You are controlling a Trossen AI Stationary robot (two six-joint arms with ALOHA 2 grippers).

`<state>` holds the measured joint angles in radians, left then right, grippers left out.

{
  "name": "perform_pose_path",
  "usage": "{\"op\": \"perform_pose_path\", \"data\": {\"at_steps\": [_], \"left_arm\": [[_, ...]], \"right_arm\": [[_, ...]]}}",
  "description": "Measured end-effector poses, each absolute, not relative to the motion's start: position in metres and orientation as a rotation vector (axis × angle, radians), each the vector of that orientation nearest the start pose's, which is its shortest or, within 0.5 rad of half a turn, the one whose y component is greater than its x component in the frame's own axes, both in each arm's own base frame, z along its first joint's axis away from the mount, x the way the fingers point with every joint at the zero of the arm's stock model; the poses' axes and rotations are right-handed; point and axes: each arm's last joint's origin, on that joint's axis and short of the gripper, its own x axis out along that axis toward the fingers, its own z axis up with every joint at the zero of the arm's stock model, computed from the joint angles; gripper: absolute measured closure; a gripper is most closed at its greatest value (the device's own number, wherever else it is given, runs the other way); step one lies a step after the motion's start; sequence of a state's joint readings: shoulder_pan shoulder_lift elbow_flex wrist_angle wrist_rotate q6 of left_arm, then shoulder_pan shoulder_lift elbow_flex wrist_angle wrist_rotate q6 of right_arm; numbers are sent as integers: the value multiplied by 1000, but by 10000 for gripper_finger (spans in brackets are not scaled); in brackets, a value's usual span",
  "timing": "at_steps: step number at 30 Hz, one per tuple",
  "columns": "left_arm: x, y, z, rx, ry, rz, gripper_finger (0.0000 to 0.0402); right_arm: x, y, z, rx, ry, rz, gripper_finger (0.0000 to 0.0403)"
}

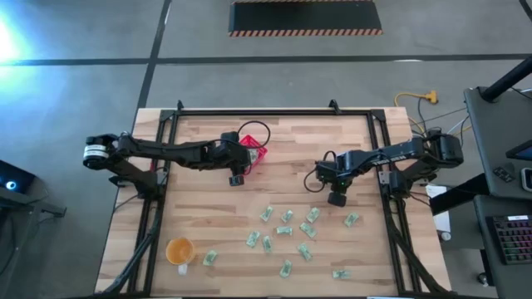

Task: Pick and place Stevia / Truvia into bins
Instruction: Put the white stevia packet into the red bin

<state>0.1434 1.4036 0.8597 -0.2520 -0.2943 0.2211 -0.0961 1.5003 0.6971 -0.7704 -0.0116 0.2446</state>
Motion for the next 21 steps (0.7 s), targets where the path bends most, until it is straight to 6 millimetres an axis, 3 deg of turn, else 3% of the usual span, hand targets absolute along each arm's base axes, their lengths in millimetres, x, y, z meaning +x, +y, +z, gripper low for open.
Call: {"op": "perform_pose_path", "data": {"at_steps": [3, 12, 21], "left_arm": [[279, 49, 220, 266, 843, 324, 235], [279, 49, 220, 267, 843, 325, 235], [276, 48, 220, 268, 874, 319, 235]], "right_arm": [[213, -20, 137, 268, 1549, -250, 388], [214, -20, 141, 269, 1522, -235, 394], [233, -23, 173, 155, 1308, -180, 394]]}}
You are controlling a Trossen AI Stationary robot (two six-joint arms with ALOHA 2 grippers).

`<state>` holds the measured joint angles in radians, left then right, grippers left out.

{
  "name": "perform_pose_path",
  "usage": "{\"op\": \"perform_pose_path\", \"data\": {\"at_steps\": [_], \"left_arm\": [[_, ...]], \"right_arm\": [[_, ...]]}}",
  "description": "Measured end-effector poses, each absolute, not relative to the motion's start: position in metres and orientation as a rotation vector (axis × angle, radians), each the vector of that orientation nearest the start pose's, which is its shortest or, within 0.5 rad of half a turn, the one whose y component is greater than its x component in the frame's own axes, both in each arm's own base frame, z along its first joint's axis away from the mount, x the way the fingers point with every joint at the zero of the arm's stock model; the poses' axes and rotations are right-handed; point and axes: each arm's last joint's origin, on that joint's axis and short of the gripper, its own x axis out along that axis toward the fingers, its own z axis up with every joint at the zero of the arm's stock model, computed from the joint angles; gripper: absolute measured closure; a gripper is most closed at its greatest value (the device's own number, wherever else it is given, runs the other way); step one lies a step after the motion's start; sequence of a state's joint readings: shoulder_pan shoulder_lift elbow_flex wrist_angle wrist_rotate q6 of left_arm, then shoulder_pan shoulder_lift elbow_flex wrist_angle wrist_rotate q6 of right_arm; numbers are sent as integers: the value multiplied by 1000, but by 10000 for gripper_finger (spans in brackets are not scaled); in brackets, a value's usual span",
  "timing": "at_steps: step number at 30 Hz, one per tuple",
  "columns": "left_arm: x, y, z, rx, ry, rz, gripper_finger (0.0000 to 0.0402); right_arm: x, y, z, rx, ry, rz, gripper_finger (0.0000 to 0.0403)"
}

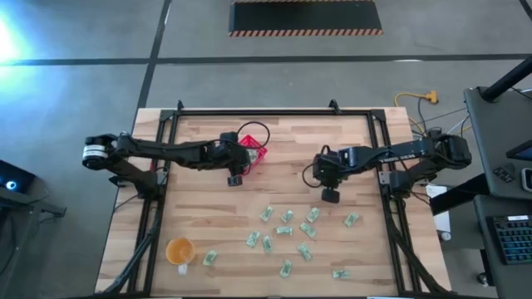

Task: Pick and place Stevia / Truvia into bins
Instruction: Put the white stevia packet into the red bin

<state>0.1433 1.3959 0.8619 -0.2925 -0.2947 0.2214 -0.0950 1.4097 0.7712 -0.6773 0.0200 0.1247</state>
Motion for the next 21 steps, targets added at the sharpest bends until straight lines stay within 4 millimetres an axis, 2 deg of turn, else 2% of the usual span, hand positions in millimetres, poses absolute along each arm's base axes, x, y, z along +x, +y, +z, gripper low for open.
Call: {"op": "perform_pose_path", "data": {"at_steps": [5, 10, 16, 21], "left_arm": [[268, 44, 230, 253, 869, 319, 235], [252, 32, 246, 212, 841, 310, 235], [232, 13, 267, 173, 759, 273, 235], [221, -2, 273, 176, 715, 217, 235]], "right_arm": [[260, -25, 184, -43, 1047, -66, 394], [279, -26, 198, -181, 805, -28, 394], [293, -28, 217, -249, 568, -42, 394], [303, -35, 225, -268, 420, -81, 394]]}}
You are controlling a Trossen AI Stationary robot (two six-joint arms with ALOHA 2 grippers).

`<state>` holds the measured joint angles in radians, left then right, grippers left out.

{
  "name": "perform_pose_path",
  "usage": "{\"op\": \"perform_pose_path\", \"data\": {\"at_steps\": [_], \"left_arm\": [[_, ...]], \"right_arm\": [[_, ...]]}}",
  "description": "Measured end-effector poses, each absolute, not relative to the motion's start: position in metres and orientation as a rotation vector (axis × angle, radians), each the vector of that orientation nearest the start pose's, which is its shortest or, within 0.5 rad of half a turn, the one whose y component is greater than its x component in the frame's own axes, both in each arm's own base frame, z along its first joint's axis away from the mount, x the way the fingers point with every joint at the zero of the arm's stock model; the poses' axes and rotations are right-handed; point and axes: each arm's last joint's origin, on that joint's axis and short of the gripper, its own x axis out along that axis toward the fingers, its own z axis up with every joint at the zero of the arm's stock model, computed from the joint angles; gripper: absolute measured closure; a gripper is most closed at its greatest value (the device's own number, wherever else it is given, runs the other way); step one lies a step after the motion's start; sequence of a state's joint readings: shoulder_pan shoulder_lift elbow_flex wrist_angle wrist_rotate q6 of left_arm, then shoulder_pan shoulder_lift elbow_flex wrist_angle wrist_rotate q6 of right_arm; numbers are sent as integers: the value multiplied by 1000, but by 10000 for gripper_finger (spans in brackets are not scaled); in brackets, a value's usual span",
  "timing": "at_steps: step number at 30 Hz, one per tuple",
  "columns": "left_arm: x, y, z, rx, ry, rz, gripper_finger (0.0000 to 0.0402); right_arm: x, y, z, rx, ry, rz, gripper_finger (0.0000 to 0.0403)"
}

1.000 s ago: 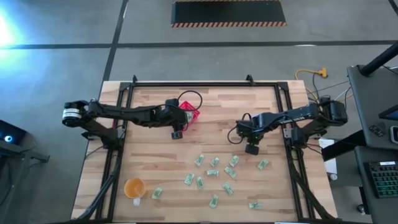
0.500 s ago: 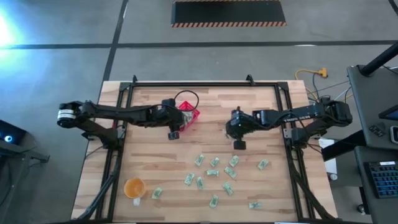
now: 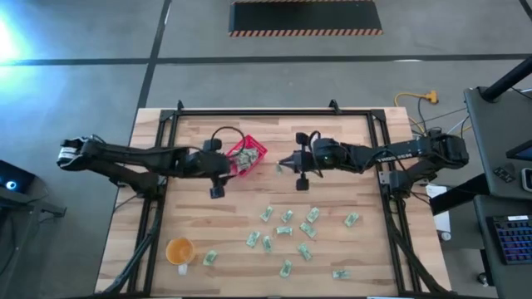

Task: Pick and place Stevia / Truvia into bins
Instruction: Put the white stevia packet into the red bin

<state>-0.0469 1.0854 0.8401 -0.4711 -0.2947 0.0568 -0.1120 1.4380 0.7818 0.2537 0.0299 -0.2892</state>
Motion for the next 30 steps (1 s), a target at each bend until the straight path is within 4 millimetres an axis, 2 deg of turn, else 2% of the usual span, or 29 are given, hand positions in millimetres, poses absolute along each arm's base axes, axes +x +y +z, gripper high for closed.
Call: {"op": "perform_pose_path", "data": {"at_steps": [5, 8, 15, 20, 23, 30], "left_arm": [[215, -10, 274, 187, 696, 180, 235], [214, -11, 275, 186, 686, 178, 235], [213, -10, 272, 186, 693, 180, 235], [212, -10, 270, 187, 699, 179, 235], [212, -10, 270, 187, 700, 179, 235], [212, -10, 270, 188, 700, 178, 235]], "right_arm": [[319, -55, 216, -266, 342, -149, 394], [337, -74, 206, -249, 358, -188, 394], [386, -124, 178, -159, 504, -263, 394], [408, -153, 170, -65, 640, -305, 394], [416, -160, 172, -31, 696, -295, 394], [422, -158, 180, 42, 715, -198, 394]]}}
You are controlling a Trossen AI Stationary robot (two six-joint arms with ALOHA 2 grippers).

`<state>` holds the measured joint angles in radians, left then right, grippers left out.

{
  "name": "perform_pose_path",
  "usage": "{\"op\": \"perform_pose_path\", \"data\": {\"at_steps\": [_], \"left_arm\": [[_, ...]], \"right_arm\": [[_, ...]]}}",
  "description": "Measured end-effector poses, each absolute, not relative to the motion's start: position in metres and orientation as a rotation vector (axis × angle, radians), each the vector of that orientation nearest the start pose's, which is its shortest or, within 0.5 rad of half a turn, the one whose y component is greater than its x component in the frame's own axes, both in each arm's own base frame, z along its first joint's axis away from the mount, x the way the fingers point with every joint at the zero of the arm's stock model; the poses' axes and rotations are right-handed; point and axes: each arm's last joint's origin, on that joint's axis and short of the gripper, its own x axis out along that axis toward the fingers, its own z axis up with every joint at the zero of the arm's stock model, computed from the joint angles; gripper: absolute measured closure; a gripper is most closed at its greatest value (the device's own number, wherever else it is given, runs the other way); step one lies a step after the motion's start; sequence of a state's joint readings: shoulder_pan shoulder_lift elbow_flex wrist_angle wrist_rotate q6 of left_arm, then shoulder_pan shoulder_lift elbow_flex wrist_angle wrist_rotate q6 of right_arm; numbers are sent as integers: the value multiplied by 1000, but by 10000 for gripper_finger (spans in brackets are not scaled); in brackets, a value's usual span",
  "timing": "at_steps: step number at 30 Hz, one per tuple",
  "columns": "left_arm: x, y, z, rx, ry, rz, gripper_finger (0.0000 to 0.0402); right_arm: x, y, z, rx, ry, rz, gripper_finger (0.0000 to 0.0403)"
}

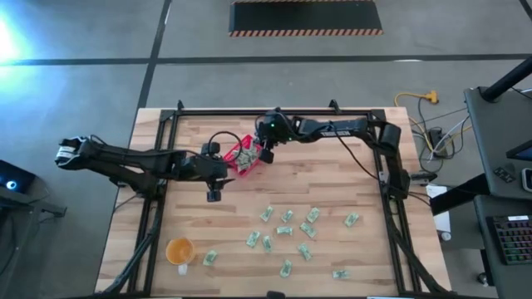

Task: Pick and place Stevia / Truvia into bins
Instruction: Put the white stevia packet into the red bin

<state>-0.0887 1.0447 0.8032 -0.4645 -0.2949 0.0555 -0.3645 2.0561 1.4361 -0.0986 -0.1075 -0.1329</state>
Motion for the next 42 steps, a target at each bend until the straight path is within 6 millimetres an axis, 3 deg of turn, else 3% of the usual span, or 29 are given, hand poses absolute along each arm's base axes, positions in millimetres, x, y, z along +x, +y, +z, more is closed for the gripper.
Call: {"op": "perform_pose_path", "data": {"at_steps": [5, 13, 18, 27, 34, 42], "left_arm": [[212, -10, 269, 187, 698, 178, 235], [213, -10, 267, 179, 699, 181, 235], [210, -12, 260, 99, 731, 156, 235], [212, -37, 259, 21, 736, -30, 235], [210, -66, 252, -122, 805, -149, 235], [222, -107, 228, -174, 924, -172, 235]], "right_arm": [[420, -157, 184, 49, 709, -172, 374], [418, -156, 185, 47, 728, -164, 295], [400, -147, 202, 29, 846, -114, 270], [359, -99, 228, 43, 975, 237, 275], [329, -65, 219, 8, 978, 399, 288], [296, -51, 204, -22, 930, 412, 302]]}}
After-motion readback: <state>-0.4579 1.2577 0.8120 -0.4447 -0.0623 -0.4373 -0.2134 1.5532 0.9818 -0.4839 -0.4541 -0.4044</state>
